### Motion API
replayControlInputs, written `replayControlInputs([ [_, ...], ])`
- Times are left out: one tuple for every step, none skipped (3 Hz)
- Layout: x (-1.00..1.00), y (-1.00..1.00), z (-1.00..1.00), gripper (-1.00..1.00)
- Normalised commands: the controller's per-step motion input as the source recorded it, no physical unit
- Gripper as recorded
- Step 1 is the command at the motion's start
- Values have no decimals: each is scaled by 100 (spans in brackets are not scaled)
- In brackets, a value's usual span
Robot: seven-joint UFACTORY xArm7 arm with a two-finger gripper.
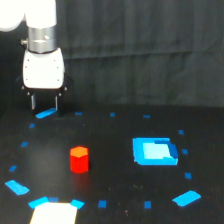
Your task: Pick up the red object from the table
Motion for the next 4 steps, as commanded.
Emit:
replayControlInputs([
  [61, -100, -100, 41],
  [34, -100, -95, 97],
  [56, -100, -86, 87],
  [100, -100, -44, 100],
])
